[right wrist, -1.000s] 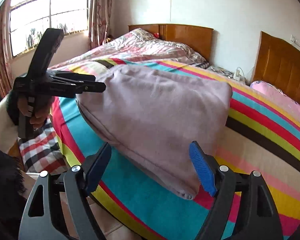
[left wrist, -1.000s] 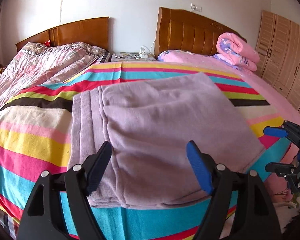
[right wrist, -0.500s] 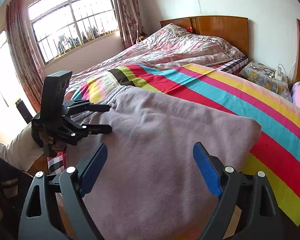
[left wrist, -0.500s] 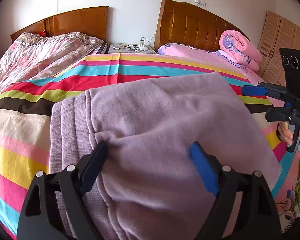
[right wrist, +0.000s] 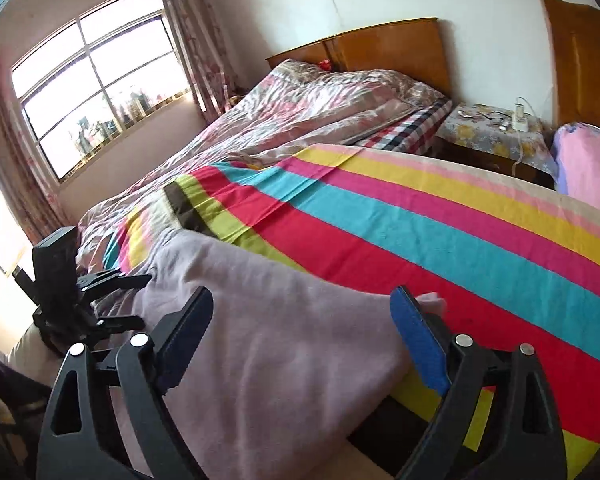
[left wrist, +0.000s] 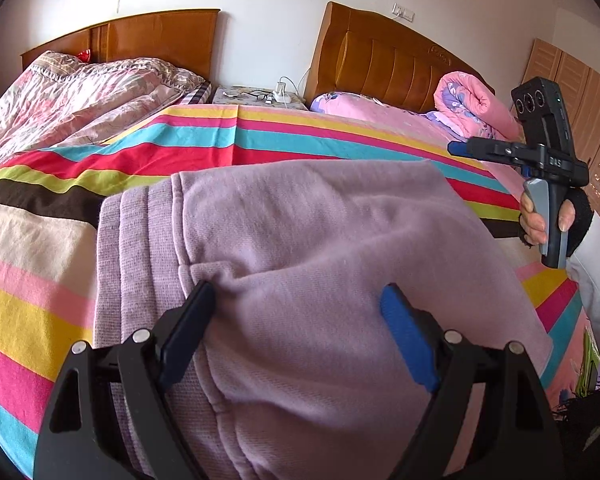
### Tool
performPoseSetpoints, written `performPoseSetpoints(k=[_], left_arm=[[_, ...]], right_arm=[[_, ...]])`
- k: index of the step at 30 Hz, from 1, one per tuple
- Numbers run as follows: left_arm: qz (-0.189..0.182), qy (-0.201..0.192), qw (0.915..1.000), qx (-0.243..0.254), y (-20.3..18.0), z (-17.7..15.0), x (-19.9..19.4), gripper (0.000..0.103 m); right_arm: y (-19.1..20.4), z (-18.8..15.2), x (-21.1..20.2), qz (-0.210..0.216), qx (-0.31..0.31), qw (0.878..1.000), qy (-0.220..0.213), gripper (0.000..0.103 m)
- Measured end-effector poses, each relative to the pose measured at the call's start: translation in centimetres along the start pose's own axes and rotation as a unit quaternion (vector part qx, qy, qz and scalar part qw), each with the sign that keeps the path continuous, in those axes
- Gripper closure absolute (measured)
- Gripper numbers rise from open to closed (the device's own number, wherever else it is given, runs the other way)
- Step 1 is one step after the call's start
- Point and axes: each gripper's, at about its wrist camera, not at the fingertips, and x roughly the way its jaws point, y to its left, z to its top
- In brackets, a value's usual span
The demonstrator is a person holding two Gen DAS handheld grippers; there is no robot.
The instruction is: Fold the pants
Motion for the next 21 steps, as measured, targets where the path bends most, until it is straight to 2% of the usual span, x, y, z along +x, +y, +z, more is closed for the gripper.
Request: performPoseSetpoints(k=[1, 3, 5, 6, 8, 9, 10, 12, 15, 19, 21], left_arm=[[-0.001, 0.0, 1.0, 0.0, 0.0, 0.0, 0.0, 0.018], [-0.001, 0.001, 1.0, 0.0, 0.0, 0.1, 0.1, 0.017], [-0.001, 0.002, 1.0, 0.0, 0.0, 0.1, 0.1, 0.017], [0.0, 0.002, 1.0, 0.001, -0.1, 0.1, 0.1, 0.017], [0.001, 0.003, 1.0, 0.003, -0.1, 0.1, 0.0, 0.017], [0.002, 0.002, 1.0, 0.002, -0.1, 0.1, 0.0, 0.017], [0.002, 0.002, 1.0, 0.001, -0.1, 0.1, 0.0, 0.017], [0.0, 0.001, 1.0, -0.001, -0.1, 0.1, 0.1, 0.017], [-0.007, -0.002, 1.0, -0.005, 0.1, 0.1, 0.0, 0.016], [-0.012, -0.007, 0.9999, -0.003, 0.2, 0.0, -0.1, 0.015], [-0.011, -0.008, 0.9999, -0.002, 0.1, -0.1, -0.1, 0.015]], right_arm=[[0.7, -0.1, 0.6, 0.014, -0.02, 1.0, 0.013, 0.012], [0.0, -0.4, 2.5, -0.026, -0.036, 0.998, 0.051, 0.012], [-3.3, -0.2, 4.3, -0.055, 0.003, 0.996, 0.071, 0.013], [-5.2, 0.2, 4.6, -0.067, 0.028, 0.995, 0.066, 0.015], [-7.9, 1.4, 4.8, -0.125, 0.058, 0.989, 0.059, 0.015], [-8.5, 2.0, 4.7, -0.133, 0.07, 0.987, 0.053, 0.015], [-8.3, 2.6, 4.2, -0.119, 0.077, 0.989, 0.039, 0.015], [-5.8, 3.5, 3.5, -0.085, 0.055, 0.995, 0.02, 0.015], [0.0, 3.9, 4.6, -0.053, -0.019, 0.998, 0.032, 0.012], [6.3, 3.6, 9.8, -0.041, -0.104, 0.988, 0.103, 0.012], [7.6, 3.8, 13.0, -0.059, -0.141, 0.979, 0.135, 0.012]])
